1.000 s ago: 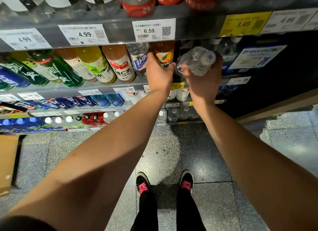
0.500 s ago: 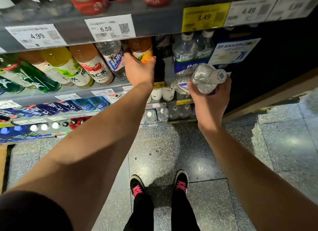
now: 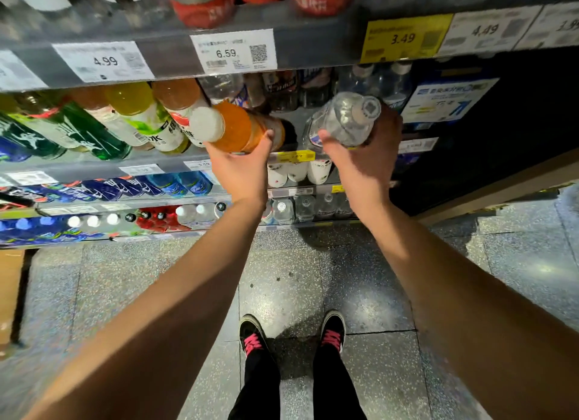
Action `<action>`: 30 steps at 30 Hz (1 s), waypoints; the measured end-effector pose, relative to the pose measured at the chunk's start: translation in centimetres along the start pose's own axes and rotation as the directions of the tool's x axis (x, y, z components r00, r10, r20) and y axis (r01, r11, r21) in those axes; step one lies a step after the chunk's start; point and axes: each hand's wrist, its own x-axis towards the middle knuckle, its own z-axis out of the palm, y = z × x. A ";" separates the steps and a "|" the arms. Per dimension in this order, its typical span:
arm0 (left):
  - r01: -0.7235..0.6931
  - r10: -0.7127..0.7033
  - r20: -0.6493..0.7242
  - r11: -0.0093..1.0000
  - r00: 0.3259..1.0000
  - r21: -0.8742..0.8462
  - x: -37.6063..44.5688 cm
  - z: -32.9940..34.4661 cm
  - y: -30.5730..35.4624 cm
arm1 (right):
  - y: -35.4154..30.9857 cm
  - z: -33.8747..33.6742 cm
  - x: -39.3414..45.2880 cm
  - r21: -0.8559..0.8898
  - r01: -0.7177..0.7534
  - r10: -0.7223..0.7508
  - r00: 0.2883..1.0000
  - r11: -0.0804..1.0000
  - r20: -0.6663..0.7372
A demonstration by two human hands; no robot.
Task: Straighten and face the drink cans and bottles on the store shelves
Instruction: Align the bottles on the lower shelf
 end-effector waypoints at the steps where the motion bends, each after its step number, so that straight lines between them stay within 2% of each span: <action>1: -0.006 0.006 0.009 1.000 1.000 0.001 0.1 -0.7 -0.1 | -0.3 0.7 0.2 -0.018 0.010 -0.010 1.000 1.000 0.008; 5: 0.006 -0.006 0.043 1.000 0.999 0.010 0.3 -3.5 -0.5 | -1.3 3.6 1.4 -0.021 -0.013 0.015 0.996 1.000 0.085; 12: -0.033 0.030 0.104 0.999 0.994 0.030 0.9 -6.9 -1.3 | -2.1 6.4 3.1 -0.338 0.072 -0.051 0.996 0.938 0.072; 19: -0.046 0.032 0.165 0.996 0.986 0.083 2.1 -9.8 -0.2 | -2.4 8.0 4.4 -0.495 -0.108 0.133 0.991 0.862 0.015; 23: -0.023 0.006 0.196 0.996 0.981 0.087 2.8 -11.3 0.5 | -2.3 8.2 4.9 -0.650 -0.059 0.123 0.991 0.758 0.053; 27: -0.018 -0.003 0.200 0.995 0.980 0.101 3.4 -12.4 0.8 | -3.2 8.3 3.8 -0.596 -0.118 0.132 0.991 0.794 -0.021; 30: -0.008 -0.016 0.208 0.994 0.978 0.113 3.6 -13.3 0.7 | -4.1 8.9 0.8 -0.507 -0.158 0.083 0.982 0.847 -0.169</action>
